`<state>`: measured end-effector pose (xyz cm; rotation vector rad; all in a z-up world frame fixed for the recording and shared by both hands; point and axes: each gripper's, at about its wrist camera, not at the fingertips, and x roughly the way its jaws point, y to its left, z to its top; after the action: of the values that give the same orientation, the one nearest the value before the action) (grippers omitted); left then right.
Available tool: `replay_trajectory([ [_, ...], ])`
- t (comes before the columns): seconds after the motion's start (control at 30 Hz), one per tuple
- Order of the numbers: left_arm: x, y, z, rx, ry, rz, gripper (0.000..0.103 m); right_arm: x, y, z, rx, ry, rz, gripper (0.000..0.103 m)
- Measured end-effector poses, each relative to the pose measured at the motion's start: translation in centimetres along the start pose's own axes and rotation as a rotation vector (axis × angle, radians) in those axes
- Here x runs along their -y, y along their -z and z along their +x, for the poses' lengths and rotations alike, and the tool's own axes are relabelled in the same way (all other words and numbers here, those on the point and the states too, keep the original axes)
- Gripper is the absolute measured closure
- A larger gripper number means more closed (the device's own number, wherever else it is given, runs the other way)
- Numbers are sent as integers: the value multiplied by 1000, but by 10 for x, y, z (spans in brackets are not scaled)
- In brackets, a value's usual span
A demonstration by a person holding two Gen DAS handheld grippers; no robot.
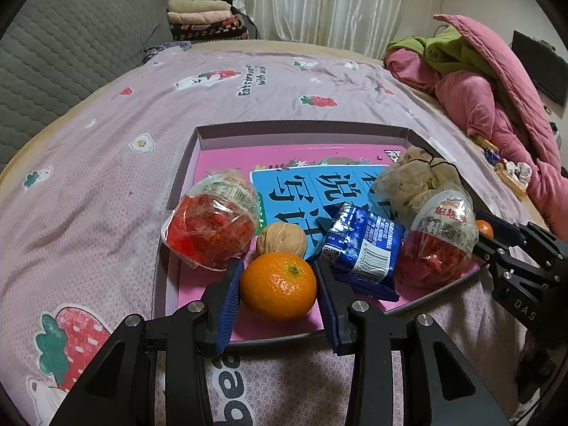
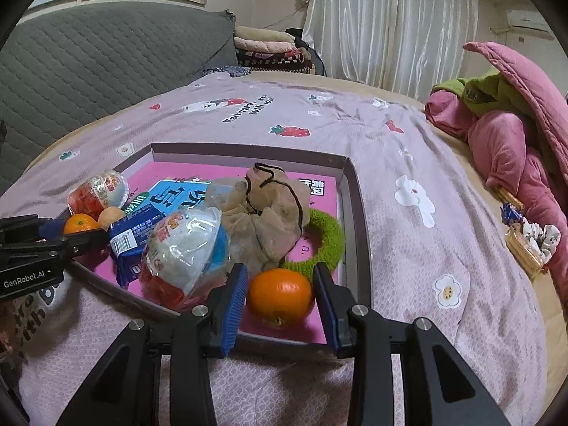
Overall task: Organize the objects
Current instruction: 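Open the left gripper to release the orange while the right gripper releases its orange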
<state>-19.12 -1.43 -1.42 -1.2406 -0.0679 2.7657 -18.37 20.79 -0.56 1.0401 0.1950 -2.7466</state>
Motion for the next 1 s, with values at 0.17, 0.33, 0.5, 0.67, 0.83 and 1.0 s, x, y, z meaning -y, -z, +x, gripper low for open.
replay_trajectory([
  [0.17,-1,0,0,1,1,1,62,1,1,-1,3,-7,8,65],
  [0.33,0,0,0,13,-7,2,62,2,1,-1,1,-7,9,65],
  [0.5,2,-1,-1,20,-4,-4,62,1,1,-3,2,-10,8,65],
  [0.67,5,-2,-3,26,-3,-4,62,-1,1,-6,12,-5,0,61],
  [0.83,6,-2,-3,25,-2,-4,62,-1,1,-8,17,-6,-4,59],
  [1.0,7,-2,-9,41,5,6,58,-1,0,-10,26,-1,-7,59],
])
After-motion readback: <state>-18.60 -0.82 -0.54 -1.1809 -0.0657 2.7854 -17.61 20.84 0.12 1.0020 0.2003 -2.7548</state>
